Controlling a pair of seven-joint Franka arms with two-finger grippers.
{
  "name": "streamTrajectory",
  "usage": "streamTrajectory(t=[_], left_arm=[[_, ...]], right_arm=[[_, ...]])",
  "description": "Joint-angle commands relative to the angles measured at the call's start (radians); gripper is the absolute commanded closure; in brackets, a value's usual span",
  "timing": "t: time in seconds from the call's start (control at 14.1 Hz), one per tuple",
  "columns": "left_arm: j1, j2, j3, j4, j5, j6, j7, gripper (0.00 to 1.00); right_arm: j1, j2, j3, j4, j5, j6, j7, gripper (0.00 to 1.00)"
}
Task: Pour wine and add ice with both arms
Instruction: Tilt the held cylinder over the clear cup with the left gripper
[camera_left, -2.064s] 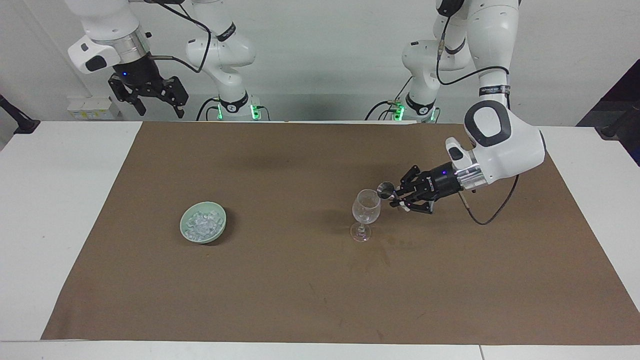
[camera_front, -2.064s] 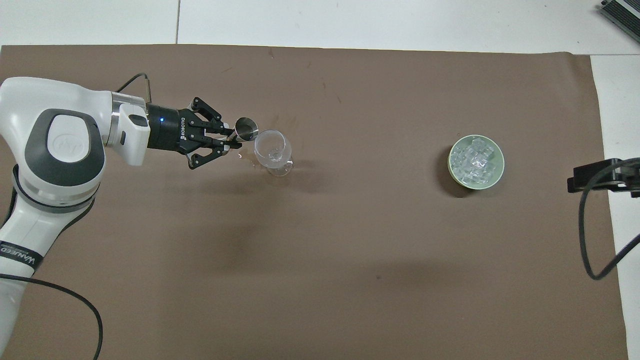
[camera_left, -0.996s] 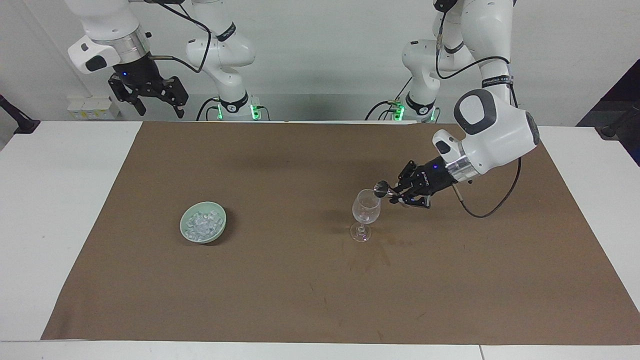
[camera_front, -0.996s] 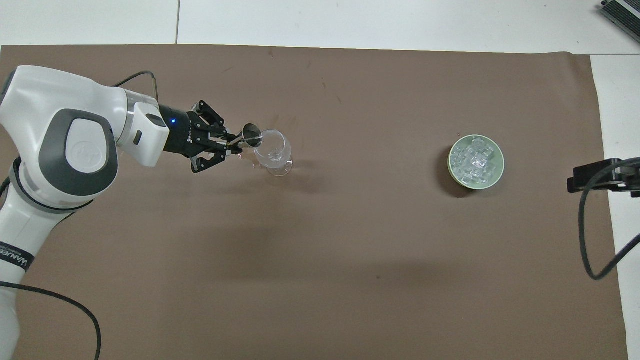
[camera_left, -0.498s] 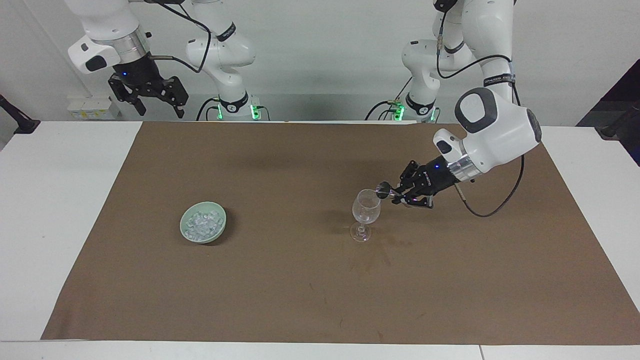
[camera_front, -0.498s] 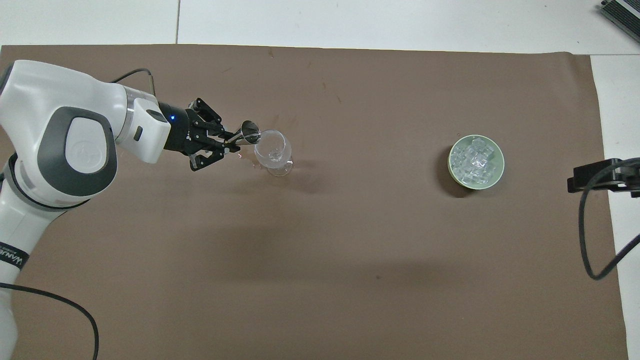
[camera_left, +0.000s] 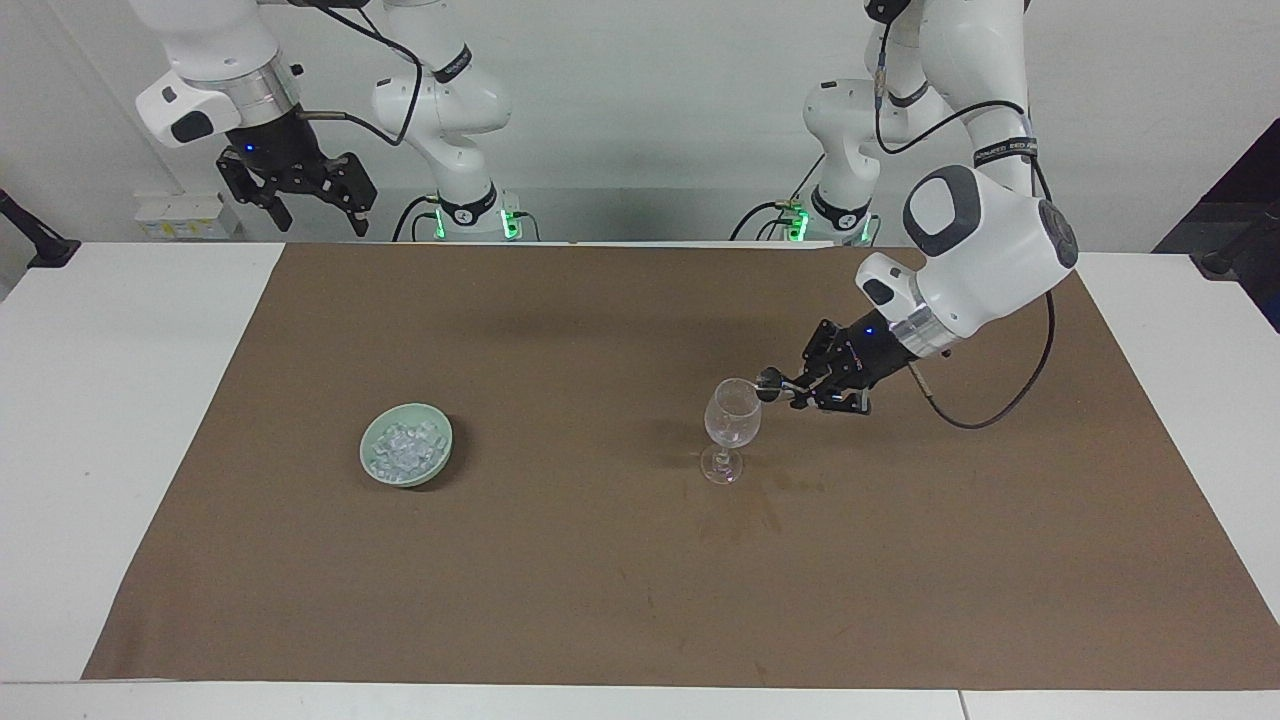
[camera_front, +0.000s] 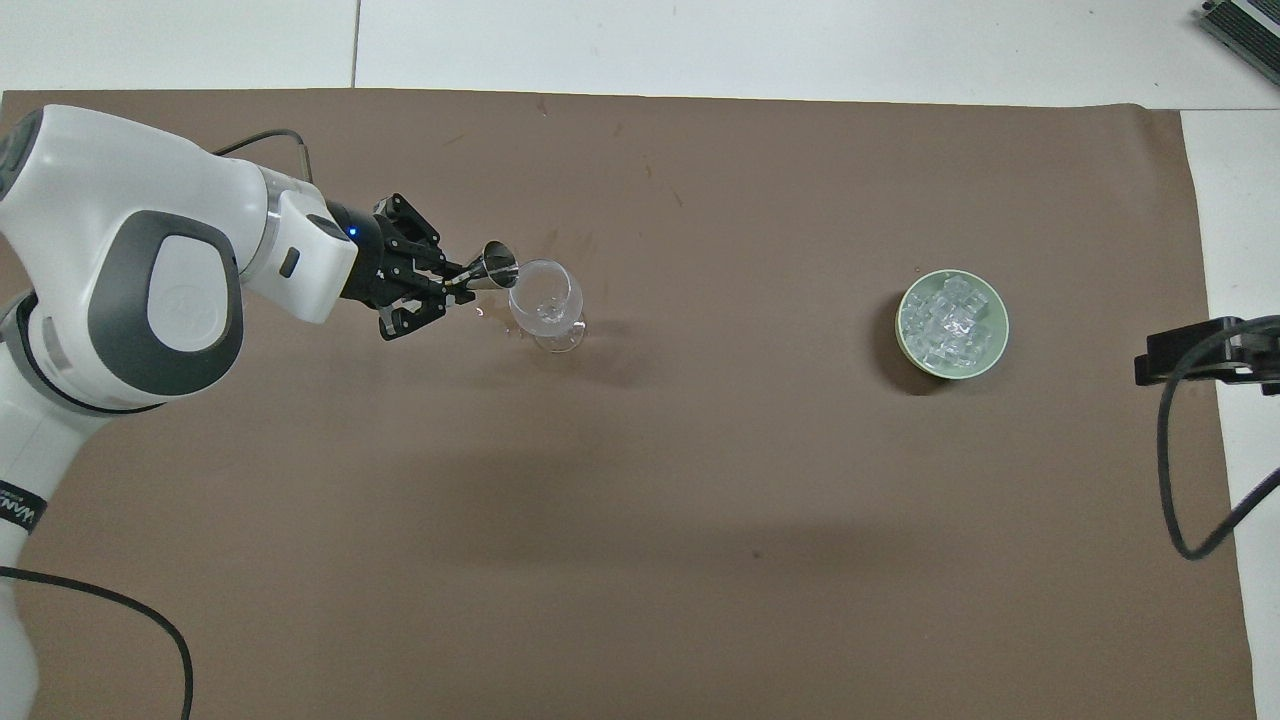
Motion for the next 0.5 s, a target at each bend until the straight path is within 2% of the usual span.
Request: streamTrajectory(t=[0.0,0.43], left_arm=[[-0.031,-0.006,0.016,0.009,0.027,0.012,-0.032,1.00],[-0.047,-0.005,0.017,0.009,0.064,0.012,-0.047,1.00]], right_arm=[[-0.009,-0.015,-0.002,-0.013,0.026,0.000,-0.019,0.00],[-0.009,-0.015,-0.002,-0.013,0.026,0.000,-0.019,0.00]])
